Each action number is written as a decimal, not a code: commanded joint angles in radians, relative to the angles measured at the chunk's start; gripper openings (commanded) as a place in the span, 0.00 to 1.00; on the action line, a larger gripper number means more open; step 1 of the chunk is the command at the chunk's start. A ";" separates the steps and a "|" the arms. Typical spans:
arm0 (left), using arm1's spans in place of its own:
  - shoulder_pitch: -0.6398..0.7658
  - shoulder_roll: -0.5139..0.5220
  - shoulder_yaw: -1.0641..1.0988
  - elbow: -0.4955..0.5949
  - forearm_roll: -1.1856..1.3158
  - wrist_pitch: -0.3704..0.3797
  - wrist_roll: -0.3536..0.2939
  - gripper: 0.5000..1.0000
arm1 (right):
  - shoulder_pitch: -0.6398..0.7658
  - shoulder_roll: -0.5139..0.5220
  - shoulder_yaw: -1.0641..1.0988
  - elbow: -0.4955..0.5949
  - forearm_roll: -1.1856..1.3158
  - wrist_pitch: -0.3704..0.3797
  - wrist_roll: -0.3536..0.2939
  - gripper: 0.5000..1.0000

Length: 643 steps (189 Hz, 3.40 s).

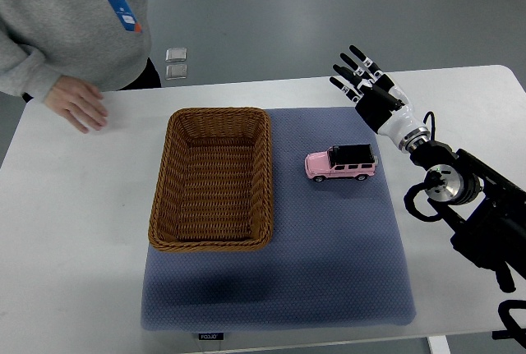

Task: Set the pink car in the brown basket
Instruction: 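Move the right hand over the pink toy car, fingers open, then lower the right hand and close its fingers around the pink car, then lift the held pink car toward the wicker basket, then lower the pink car into the basket and release it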

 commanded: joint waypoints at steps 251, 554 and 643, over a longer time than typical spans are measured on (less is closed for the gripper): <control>0.000 0.000 0.001 -0.012 0.000 0.000 0.000 1.00 | 0.550 -0.323 -0.994 0.184 -0.926 -0.019 -0.130 0.83; 0.000 0.000 0.000 -0.012 0.000 0.000 0.000 1.00 | 0.675 -0.230 -0.971 0.220 -0.849 -0.142 -0.119 0.00; 0.000 0.000 0.003 -0.015 0.000 -0.008 0.000 1.00 | 0.634 0.134 -1.003 -0.043 -0.863 -0.192 -0.118 0.00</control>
